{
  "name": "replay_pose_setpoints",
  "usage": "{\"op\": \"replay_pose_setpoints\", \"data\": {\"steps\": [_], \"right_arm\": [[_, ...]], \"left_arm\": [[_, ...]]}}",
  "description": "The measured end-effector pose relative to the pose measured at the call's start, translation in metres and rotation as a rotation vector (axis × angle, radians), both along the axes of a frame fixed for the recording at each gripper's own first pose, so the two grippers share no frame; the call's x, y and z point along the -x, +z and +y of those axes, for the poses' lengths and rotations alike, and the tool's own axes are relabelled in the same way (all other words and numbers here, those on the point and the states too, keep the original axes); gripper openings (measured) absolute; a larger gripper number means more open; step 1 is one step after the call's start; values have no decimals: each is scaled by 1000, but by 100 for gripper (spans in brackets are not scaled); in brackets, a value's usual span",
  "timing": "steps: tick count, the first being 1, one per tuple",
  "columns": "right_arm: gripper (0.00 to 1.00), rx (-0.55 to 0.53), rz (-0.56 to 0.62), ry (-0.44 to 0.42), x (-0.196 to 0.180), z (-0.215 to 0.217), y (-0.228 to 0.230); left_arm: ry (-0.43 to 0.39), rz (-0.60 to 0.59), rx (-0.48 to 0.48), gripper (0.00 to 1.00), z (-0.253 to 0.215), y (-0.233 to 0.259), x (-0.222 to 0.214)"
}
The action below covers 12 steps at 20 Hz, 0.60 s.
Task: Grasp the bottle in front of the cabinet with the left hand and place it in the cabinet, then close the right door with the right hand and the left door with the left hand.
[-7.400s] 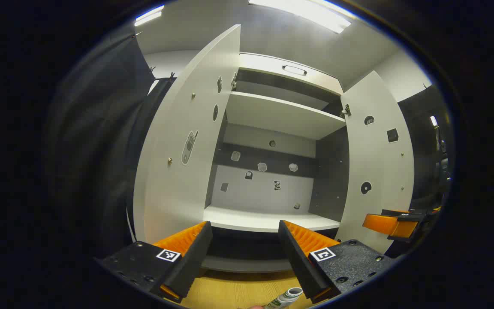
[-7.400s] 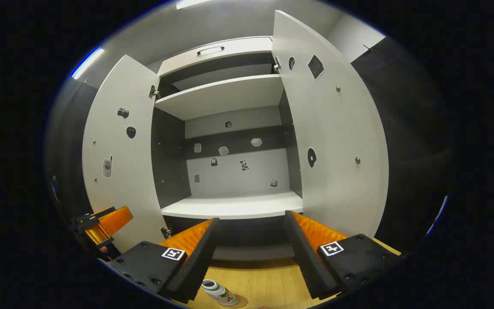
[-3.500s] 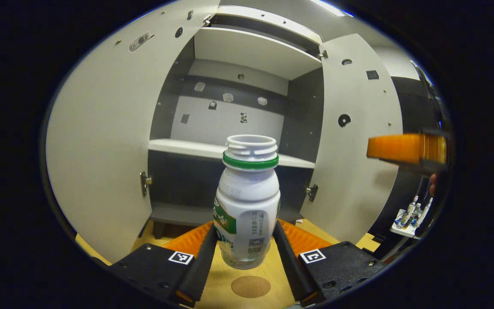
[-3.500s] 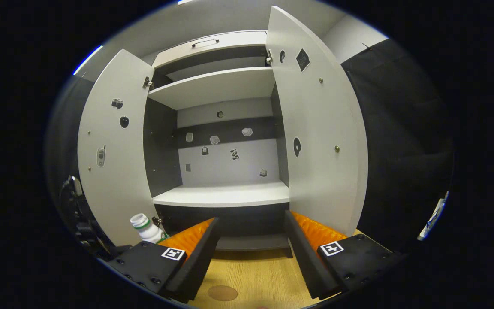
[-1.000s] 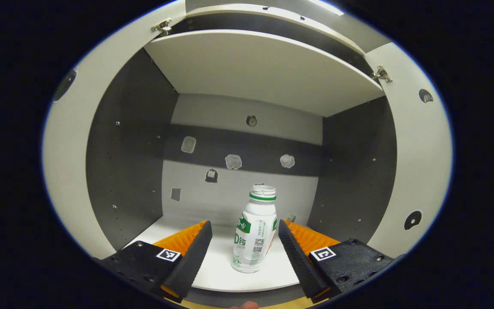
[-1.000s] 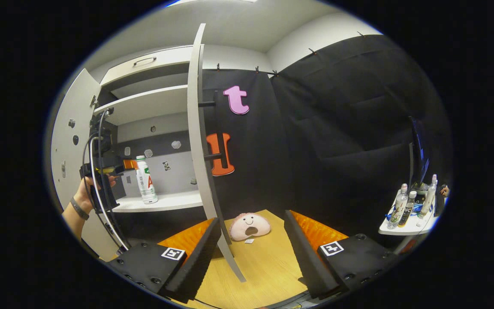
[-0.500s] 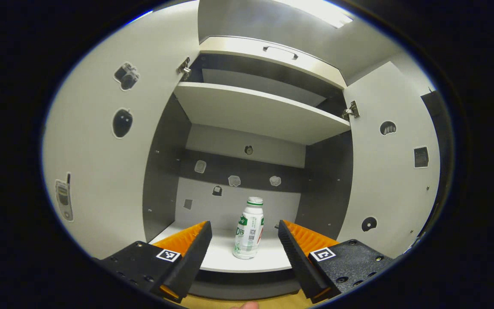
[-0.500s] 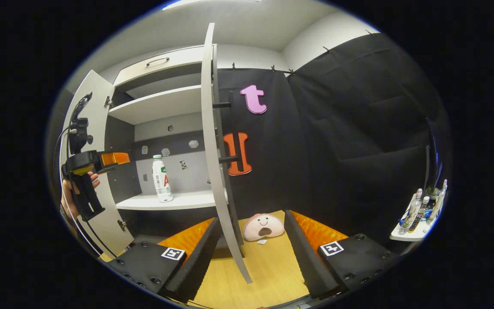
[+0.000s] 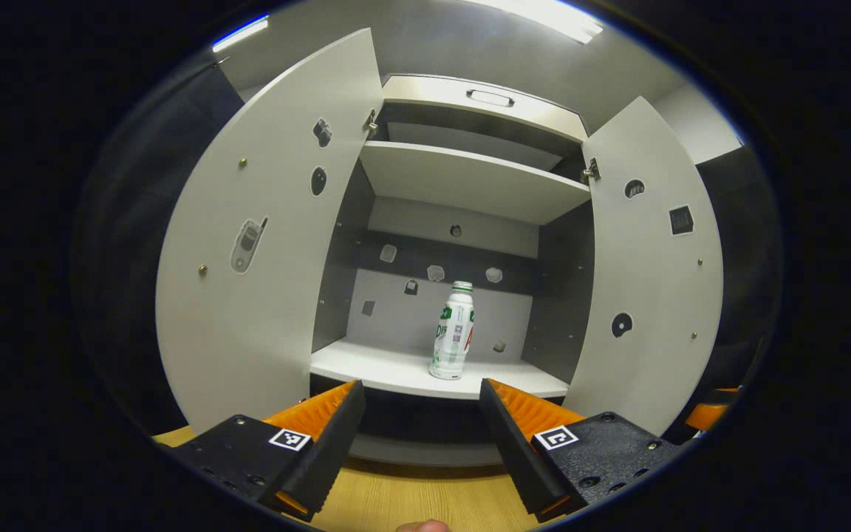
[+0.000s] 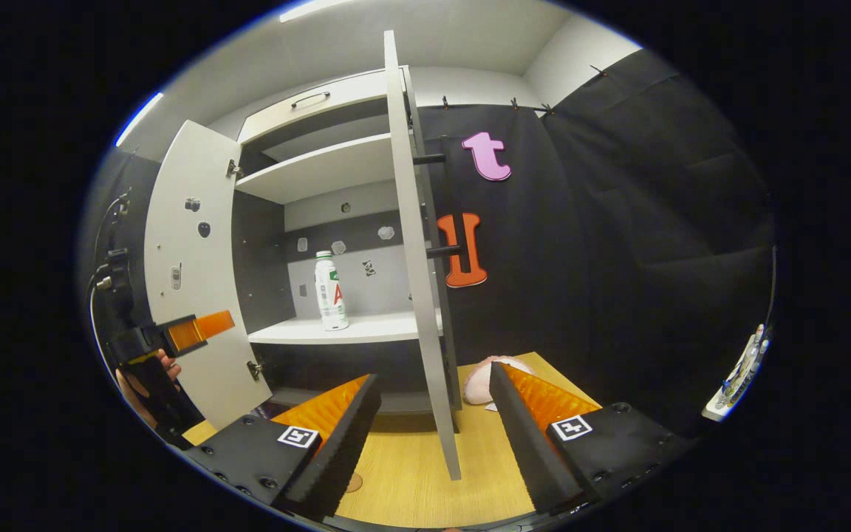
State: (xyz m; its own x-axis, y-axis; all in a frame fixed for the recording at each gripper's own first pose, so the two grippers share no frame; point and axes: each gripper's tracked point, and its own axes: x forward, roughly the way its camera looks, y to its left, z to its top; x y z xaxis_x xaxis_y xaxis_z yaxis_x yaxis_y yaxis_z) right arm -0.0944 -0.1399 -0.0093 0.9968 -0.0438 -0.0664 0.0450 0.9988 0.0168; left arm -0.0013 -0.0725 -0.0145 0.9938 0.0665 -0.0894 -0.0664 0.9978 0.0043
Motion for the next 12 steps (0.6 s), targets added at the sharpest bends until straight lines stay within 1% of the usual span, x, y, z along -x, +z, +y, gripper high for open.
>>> {"op": "replay_pose_setpoints", "data": {"steps": [1, 2, 3, 4, 5, 7, 9, 12], "right_arm": [[98, 2, -26, 3, 0, 1, 5], [98, 2, -44, -14, -1, 0, 9], [98, -2, -49, -17, -2, 0, 9], [98, -5, -63, 6, 1, 7, 11], [98, -1, -78, 34, 1, 13, 18], [98, 21, -98, 43, 4, 9, 33], [98, 43, -141, -2, 10, -12, 59], [98, 72, -204, -110, 14, -52, 98]], "left_arm": [[1, -12, -10, 95, -2, -1, 6], [5, -15, -14, 95, -4, -1, 11], [-11, -19, -12, 95, -10, -2, 17], [-29, -37, -11, 95, -17, 0, 23], [-29, -60, -15, 95, -18, 3, 27], [-28, -70, -18, 95, -23, 2, 32], [-53, -65, -4, 95, -32, 1, 33], [-55, -69, 13, 95, -32, 4, 35]]}}
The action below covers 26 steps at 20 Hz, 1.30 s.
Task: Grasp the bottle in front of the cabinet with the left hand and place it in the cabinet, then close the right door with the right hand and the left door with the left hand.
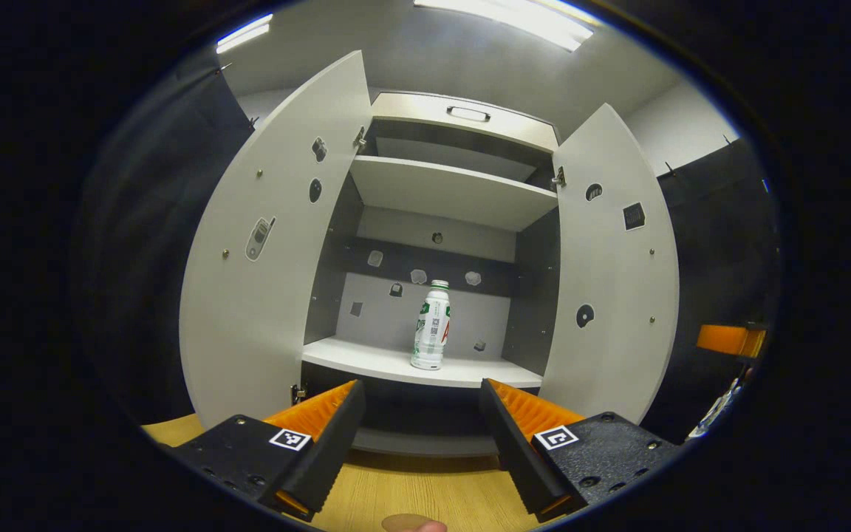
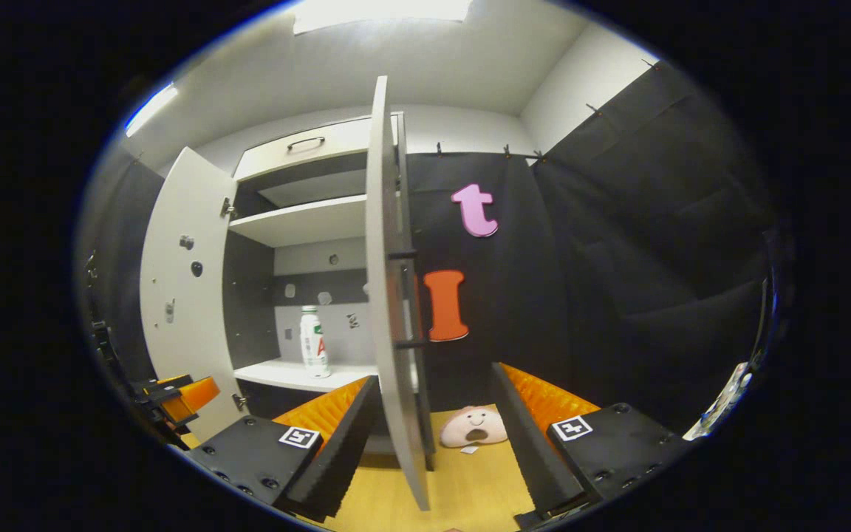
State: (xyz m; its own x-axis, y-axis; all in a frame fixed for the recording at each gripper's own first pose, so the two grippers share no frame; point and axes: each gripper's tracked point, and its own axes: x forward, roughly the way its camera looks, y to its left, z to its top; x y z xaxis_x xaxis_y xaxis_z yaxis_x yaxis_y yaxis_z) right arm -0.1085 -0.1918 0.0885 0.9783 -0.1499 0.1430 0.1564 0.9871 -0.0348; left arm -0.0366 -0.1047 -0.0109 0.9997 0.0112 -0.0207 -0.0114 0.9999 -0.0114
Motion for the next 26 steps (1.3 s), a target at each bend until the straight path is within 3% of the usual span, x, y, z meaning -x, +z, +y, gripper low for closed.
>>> {"op": "replay_pose_setpoints", "data": {"steps": [3, 10, 21, 22, 23, 26], "right_arm": [[98, -18, -50, -68, -8, -31, 34], [98, -19, -78, -85, -54, -51, 74], [98, -29, -42, -67, -83, -40, 56], [89, -34, -45, -55, -84, -37, 57], [97, -28, -43, -45, -84, -34, 55], [95, 41, -41, -40, -86, -26, 57]], "left_arm": [[11, -10, 8, 95, 5, 6, 2], [72, -28, 13, 95, 34, 21, 8], [126, -30, 25, 95, 54, 14, 8], [129, -27, 30, 95, 56, 13, 8], [131, -26, 34, 95, 58, 12, 7], [139, -29, 46, 95, 62, 12, 5]]}}
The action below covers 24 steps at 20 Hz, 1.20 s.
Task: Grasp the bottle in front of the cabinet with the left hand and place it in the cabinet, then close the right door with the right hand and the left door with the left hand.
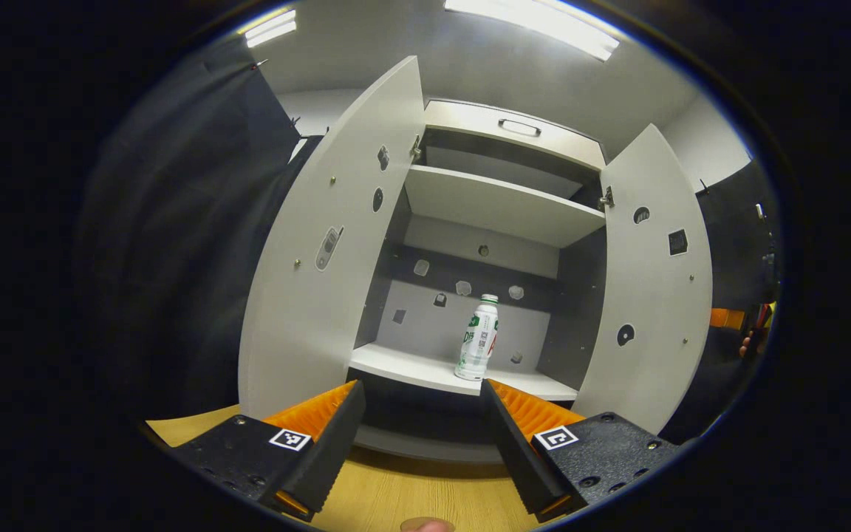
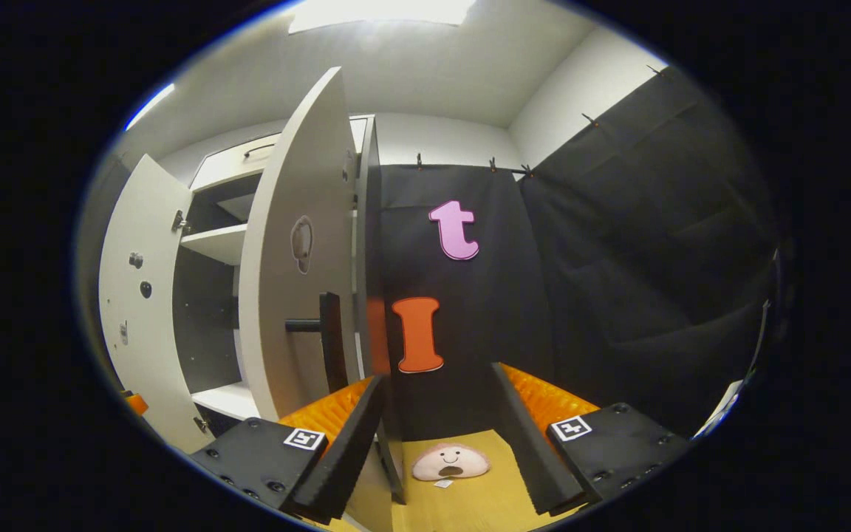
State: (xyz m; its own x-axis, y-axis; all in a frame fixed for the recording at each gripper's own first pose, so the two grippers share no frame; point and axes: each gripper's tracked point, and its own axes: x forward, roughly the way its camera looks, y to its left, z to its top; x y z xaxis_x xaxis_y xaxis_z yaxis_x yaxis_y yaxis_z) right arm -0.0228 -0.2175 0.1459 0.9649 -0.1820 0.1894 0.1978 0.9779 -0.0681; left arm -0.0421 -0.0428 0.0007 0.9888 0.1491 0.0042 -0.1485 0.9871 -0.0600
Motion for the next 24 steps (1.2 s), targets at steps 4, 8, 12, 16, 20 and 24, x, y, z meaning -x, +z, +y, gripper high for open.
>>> {"op": "replay_pose_setpoints", "data": {"steps": [4, 8, 12, 16, 20, 24], "right_arm": [[95, 34, 16, 34, 1, 21, -1], [95, 33, 32, 96, -4, 50, -4], [95, 57, 45, 133, -9, 71, -6], [94, 57, 57, 170, -15, 90, -9], [94, 32, 67, 228, -25, 113, -15], [100, 33, 76, 297, -38, 139, -21]], "left_arm": [[-23, 4, 21, 95, -6, -3, -4], [-26, 9, 19, 95, -7, -4, -8], [-13, 6, 19, 95, -3, -4, -7], [2, 3, 16, 95, 3, -1, -5], [5, -3, 18, 95, 3, 1, -5], [9, -7, 24, 95, 3, 2, -2]]}}
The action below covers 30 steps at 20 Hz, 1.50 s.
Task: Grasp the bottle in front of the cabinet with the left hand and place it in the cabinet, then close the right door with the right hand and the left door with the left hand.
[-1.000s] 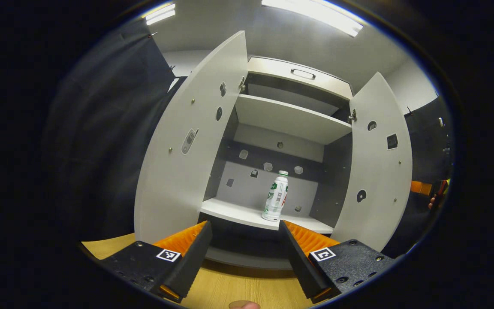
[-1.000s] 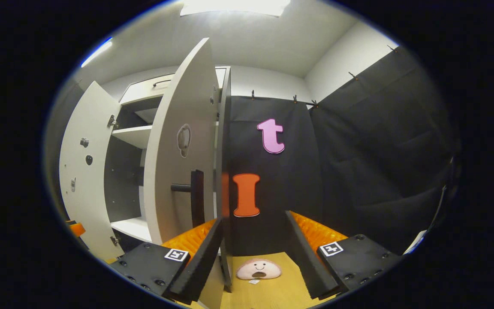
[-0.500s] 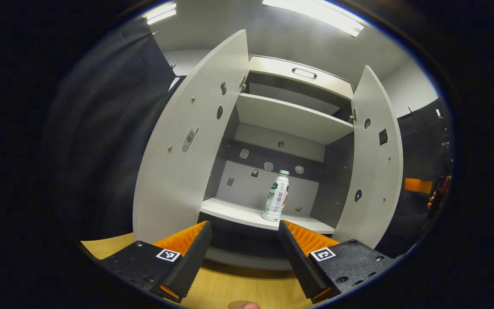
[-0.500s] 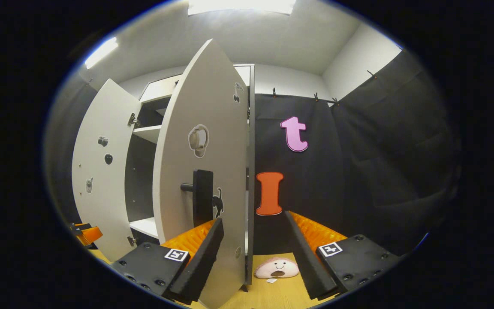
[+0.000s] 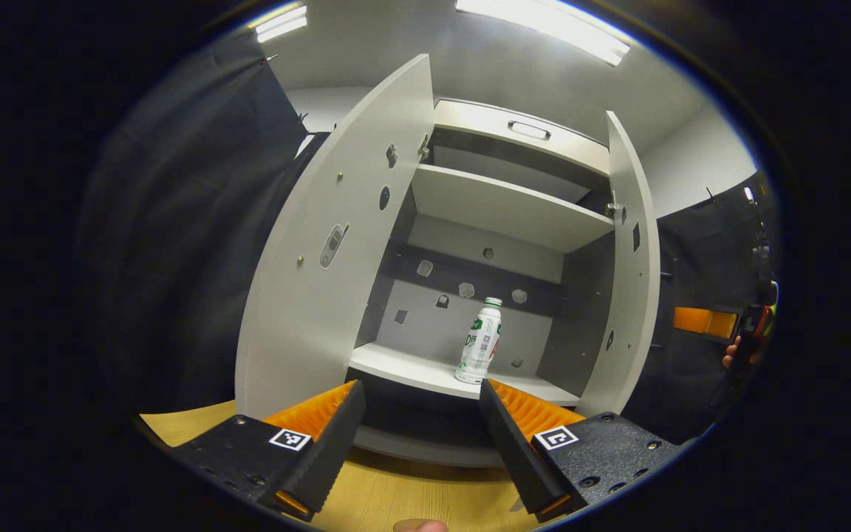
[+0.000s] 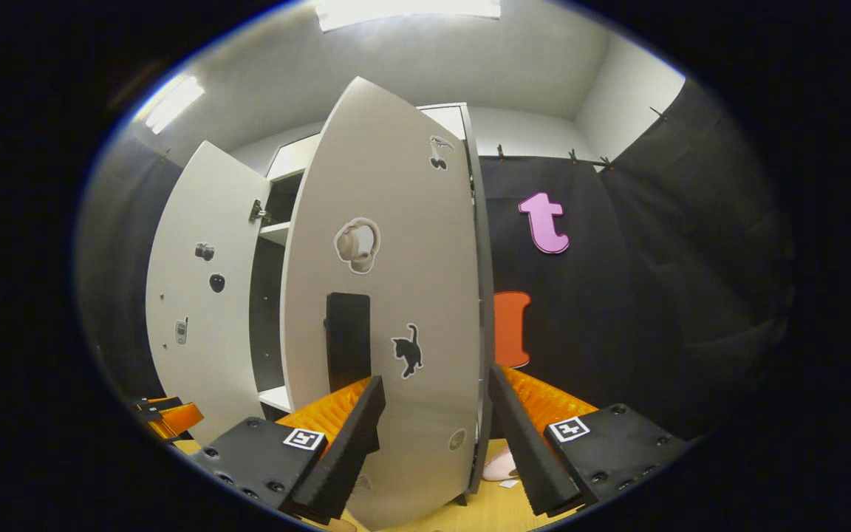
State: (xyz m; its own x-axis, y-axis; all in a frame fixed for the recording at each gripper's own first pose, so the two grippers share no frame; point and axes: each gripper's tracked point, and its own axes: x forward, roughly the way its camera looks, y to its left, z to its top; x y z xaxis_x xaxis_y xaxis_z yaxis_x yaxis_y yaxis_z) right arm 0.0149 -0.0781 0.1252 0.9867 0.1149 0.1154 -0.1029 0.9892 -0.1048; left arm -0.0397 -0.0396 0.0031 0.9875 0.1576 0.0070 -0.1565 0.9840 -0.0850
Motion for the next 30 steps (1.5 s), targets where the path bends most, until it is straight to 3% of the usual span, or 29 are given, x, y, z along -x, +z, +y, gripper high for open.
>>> {"op": "replay_pose_setpoints", "data": {"steps": [1, 5, 12, 19, 27, 30], "right_arm": [[94, 4, 1, 9, -4, 5, -1], [97, -16, 18, 106, -12, 37, -6], [97, -41, 77, 149, -39, 63, -23], [98, -50, 94, 119, -59, 74, -30], [97, -8, 77, 79, -81, 84, -36], [97, -30, 80, 71, -88, 85, -39]], "left_arm": [[4, -3, -2, 95, 2, 1, 0], [39, -22, -3, 95, 15, 8, 5], [141, -109, -13, 95, 51, 41, 22], [245, -166, 81, 94, 104, 66, 42], [379, -195, 54, 94, 175, 91, 58], [377, -198, 65, 94, 188, 97, 49]]}}
